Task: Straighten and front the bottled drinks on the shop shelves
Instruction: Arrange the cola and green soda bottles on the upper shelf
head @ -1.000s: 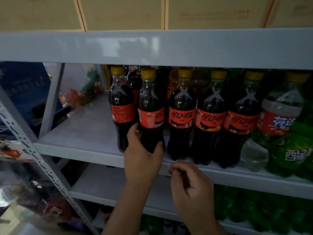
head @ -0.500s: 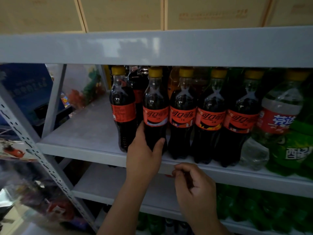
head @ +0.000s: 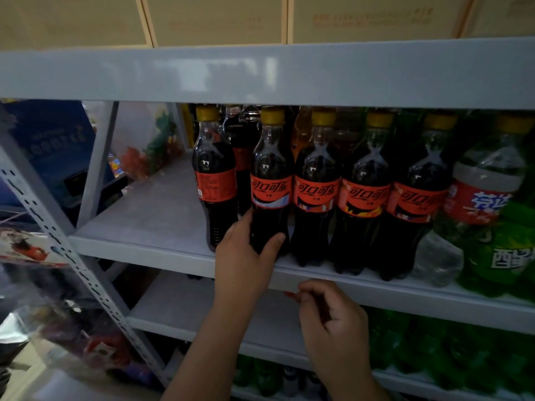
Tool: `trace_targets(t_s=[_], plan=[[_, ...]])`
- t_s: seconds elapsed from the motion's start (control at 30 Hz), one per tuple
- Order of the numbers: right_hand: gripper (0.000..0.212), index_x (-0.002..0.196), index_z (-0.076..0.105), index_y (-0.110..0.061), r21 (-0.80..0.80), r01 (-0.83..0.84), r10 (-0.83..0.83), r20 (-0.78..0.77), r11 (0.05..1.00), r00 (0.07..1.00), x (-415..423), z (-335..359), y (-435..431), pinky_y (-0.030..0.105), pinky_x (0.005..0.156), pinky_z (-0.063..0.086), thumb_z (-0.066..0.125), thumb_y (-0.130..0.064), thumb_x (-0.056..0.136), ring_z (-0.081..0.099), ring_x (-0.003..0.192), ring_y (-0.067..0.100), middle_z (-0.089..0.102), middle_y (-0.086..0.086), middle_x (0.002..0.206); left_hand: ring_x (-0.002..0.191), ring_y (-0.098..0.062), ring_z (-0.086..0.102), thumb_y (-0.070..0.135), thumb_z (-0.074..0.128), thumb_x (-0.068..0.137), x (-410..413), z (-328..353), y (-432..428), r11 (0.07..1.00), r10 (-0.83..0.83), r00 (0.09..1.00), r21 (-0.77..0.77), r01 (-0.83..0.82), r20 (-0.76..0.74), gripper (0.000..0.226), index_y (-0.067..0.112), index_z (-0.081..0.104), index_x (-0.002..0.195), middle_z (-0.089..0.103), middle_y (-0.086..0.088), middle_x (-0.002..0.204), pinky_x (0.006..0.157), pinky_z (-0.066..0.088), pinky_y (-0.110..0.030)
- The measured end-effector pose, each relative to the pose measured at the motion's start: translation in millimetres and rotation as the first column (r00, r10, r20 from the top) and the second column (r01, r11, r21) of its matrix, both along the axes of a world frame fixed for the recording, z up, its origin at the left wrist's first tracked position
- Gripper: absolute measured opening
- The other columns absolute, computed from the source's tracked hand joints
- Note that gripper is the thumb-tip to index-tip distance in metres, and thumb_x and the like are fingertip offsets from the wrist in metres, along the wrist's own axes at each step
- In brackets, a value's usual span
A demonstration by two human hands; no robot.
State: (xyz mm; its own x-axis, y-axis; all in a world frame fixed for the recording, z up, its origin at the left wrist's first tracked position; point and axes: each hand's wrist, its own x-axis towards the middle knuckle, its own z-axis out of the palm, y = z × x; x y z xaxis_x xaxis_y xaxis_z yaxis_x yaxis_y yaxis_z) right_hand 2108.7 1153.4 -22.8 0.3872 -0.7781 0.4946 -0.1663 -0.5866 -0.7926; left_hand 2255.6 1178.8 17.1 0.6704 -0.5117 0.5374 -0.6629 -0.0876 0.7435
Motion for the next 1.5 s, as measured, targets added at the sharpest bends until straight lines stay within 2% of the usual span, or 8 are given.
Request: trace_targets(t_s=[0.23,0.43,0.7,0.83,0.93,1.17,1.3,1.5], plan=[[0.033,0.086,0.058,-0.047,0.024,-0.021,0.021,0.021,0.999,1.0,9,2,1,0.013,0.054,0.044,0.063,-0.015,0.087,0.061,0.065,0.004,0.066,-0.017,0.08,0.112,-0.024,0.051,0.043,0.073,0.075,23,7,20,0.899,0.385,0.922,-0.215,-0.382,-0.031,0.066,0.016,0.046,0.129,0.046,0.0,0.123,0.09,0.048,-0.047],[0.019,0.089,0.061,-0.04,0.017,-0.08,0.08,-0.008,0.997,0.997,21,7,10,0.009,0.052,0.037,0.062,-0.021,0.088,0.057,0.063,0.004,0.06,-0.016,0.072,0.083,0.023,0.051,0.031,0.075,0.071,53,6,12,0.987,0.101,0.982,-0.108,-0.119,-0.157,0.059,0.033,0.047,0.122,0.056,0.03,0.09,0.064,0.04,-0.001],[0.027,0.085,0.055,-0.049,0.019,-0.104,0.105,-0.053,0.994,0.993,26,2,17,0.012,0.059,0.044,0.061,-0.023,0.088,0.059,0.074,0.0,0.06,-0.023,0.091,0.103,-0.011,0.065,0.029,0.074,0.068,84,7,27,0.941,-0.333,0.878,-0.06,0.333,-0.343,0.047,0.039,0.057,0.11,0.069,0.009,0.108,0.093,0.051,-0.043],[0.027,0.085,0.056,-0.049,0.014,-0.104,0.104,-0.057,0.995,0.993,30,2,18,0.012,0.057,0.044,0.061,-0.022,0.088,0.058,0.073,-0.001,0.059,-0.023,0.091,0.096,0.0,0.06,0.057,0.079,0.054,81,11,25,0.981,-0.169,0.972,0.071,0.183,-0.166,0.054,0.049,0.05,0.099,0.061,0.012,0.108,0.079,0.051,-0.022],[0.021,0.087,0.058,-0.046,0.028,-0.107,0.108,-0.043,0.994,0.993,31,0,16,0.009,0.053,0.04,0.059,-0.026,0.088,0.059,0.069,0.003,0.06,-0.02,0.088,0.089,0.01,0.062,0.032,0.087,0.061,82,10,25,0.98,-0.198,0.962,-0.023,0.197,-0.187,0.055,0.041,0.054,0.105,0.067,0.028,0.094,0.067,0.047,-0.006],[0.023,0.085,0.058,-0.047,0.042,-0.097,0.1,-0.071,0.994,0.992,27,-7,14,0.015,0.057,0.045,0.06,-0.024,0.088,0.058,0.072,0.0,0.06,-0.023,0.089,0.11,-0.01,0.063,-0.001,0.059,0.089,103,9,34,0.858,-0.507,0.755,-0.162,0.487,-0.416,0.045,0.011,0.049,0.131,0.069,0.004,0.114,0.085,0.05,-0.018],[0.021,0.085,0.058,-0.045,0.023,-0.096,0.098,-0.086,0.995,0.991,28,-6,15,0.012,0.056,0.043,0.06,-0.024,0.089,0.058,0.071,0.001,0.058,-0.023,0.09,0.105,-0.002,0.061,0.033,0.08,0.07,93,11,31,0.927,-0.347,0.898,0.049,0.373,-0.271,0.061,0.033,0.05,0.123,0.063,0.01,0.118,0.082,0.051,-0.017],[0.026,0.083,0.055,-0.048,0.004,-0.101,0.1,-0.094,0.995,0.99,25,-6,17,0.012,0.054,0.042,0.06,-0.024,0.089,0.057,0.07,-0.001,0.058,-0.023,0.091,0.09,0.008,0.064,0.019,0.087,0.063,97,8,27,0.975,-0.223,0.938,-0.06,0.215,-0.266,0.061,0.031,0.054,0.112,0.068,0.019,0.095,0.071,0.048,-0.007]])
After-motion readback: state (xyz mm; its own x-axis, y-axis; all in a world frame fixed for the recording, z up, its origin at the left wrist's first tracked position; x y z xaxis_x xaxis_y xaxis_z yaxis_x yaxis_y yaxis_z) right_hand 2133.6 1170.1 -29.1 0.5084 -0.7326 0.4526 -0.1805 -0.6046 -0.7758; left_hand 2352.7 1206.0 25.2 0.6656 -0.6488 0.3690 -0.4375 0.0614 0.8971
